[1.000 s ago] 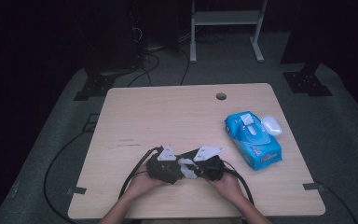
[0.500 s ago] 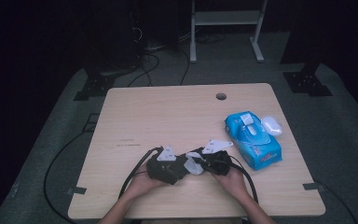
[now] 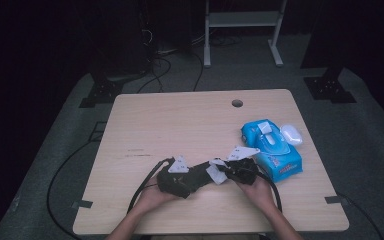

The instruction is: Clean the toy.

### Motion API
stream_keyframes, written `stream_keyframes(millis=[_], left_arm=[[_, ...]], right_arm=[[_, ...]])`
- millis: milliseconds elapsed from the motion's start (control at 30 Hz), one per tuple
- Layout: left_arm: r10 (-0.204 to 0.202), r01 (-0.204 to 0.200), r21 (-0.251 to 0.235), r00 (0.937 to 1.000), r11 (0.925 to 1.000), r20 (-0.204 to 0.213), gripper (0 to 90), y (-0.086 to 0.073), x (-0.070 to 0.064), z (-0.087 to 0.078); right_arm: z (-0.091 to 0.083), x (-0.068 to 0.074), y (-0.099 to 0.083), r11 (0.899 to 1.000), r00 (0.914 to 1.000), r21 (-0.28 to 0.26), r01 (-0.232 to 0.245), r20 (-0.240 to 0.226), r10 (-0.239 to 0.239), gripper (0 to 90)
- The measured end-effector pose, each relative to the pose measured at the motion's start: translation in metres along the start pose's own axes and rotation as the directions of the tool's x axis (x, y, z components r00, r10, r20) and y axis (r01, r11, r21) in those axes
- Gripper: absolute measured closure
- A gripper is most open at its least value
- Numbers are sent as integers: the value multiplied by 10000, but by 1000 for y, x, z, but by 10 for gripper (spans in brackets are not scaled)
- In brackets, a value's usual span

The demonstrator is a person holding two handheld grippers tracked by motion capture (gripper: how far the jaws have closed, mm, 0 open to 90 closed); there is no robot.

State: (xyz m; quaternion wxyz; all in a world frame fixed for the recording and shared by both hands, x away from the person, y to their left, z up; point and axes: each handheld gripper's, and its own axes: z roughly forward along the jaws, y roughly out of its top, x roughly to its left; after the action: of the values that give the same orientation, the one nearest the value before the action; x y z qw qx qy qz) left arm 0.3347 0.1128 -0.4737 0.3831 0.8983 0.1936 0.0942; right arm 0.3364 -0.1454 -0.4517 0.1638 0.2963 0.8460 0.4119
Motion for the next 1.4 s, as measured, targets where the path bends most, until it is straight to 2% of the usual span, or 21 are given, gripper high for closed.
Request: stream_keyframes(millis=[33, 133, 200, 233, 267, 333, 367, 433, 467, 533, 633, 667, 700, 833, 933, 967, 1033, 1100, 1200, 1300, 1400], left_arm=[[-13, 13, -9, 10000, 10000, -17, 242, 1, 0, 1], [-106, 106, -13, 9999, 9999, -71, 243, 3, -2, 3], [92, -91, 50, 9998, 9999, -162, 243, 2, -2, 3], [36, -36, 42, 9999, 10000, -120, 243, 2, -2, 3], [-44, 43, -13, 9999, 10000, -94, 243, 2, -2, 3], [-27, 27, 11, 9999, 10000, -113, 243, 2, -1, 2], [-61, 61, 13, 10000, 10000, -69, 243, 2, 0, 2], [-91, 91, -9, 9999, 10000, -46, 243, 2, 0, 2], [-86, 86, -4, 10000, 10000, -44, 243, 2, 0, 2], [-49, 49, 15, 10000, 10000, -59, 243, 2, 0, 2], [-75, 75, 0, 9999, 10000, -66, 242, 2, 0, 2], [-75, 75, 0, 9999, 10000, -66, 243, 2, 0, 2], [-87, 87, -8, 9999, 10000, -87, 243, 2, 0, 2], [-131, 131, -40, 9999, 9999, -57, 243, 1, 0, 2], [-82, 82, 26, 9999, 10000, -63, 242, 1, 0, 1], [-93, 93, 30, 9999, 10000, -67, 242, 1, 1, 1], [-135, 135, 5, 9999, 9999, -58, 242, 1, 1, 1], [-248, 248, -33, 9997, 9997, -14, 243, 1, 1, 1], [-252, 252, -34, 9997, 9997, -3, 243, 1, 1, 1], [-186, 185, -35, 9998, 9998, -49, 243, 1, 0, 1], [-198, 198, -12, 9998, 9998, -8, 243, 1, 1, 0]], right_arm=[[0, 4, 0, 10000, 10000, -14, 24, -71, -24, 798], [7, 26, 5, 9986, 9949, -78, 532, -851, -536, 797], [12, 42, 7, 9923, 9890, -46, 1239, -808, -1239, 796], [12, 47, 9, 9862, 9844, 65, 1657, -612, -1650, 796], [11, 47, 11, 9835, 9824, 198, 1798, -556, -1784, 795], [9, 35, 8, 9918, 9910, 192, 1267, -454, -1257, 799], [6, 25, 6, 9965, 9949, 49, 832, -579, -828, 797], [1, 8, 1, 10000, 9996, 86, -15, -282, 17, 796], [0, 5, 0, 10000, 9998, 64, -63, -178, 64, 794], [-1, 4, -1, 9998, 9994, 42, -192, -276, 193, 768], [1, 9, 1, 9999, 9997, 52, 144, -219, -143, 683], [1, 9, 1, 9999, 9997, 52, 144, -219, -143, 683], [-1, 11, 4, 9995, 9994, 47, 305, -159, -304, 625], [-15, 13, 7, 9969, 9975, -326, 711, 57, -710, 562], [-24, 17, 8, 9935, 9938, -409, 1065, 371, -1050, 564], [-26, 17, 8, 9923, 9919, -356, 1189, 502, -1171, 603], [-28, 18, 8, 9901, 9882, -270, 1377, 711, -1355, 744], [-24, 18, 6, 9900, 9883, -77, 1409, 594, -1402, 825], [-16, 21, 5, 9883, 9866, 273, 1504, 596, -1518, 821], [-9, 19, 4, 9907, 9920, 521, 1258, -33, -1258, 697], [-8, 19, 3, 9918, 9925, 550, 1150, -470, -1125, 596]])
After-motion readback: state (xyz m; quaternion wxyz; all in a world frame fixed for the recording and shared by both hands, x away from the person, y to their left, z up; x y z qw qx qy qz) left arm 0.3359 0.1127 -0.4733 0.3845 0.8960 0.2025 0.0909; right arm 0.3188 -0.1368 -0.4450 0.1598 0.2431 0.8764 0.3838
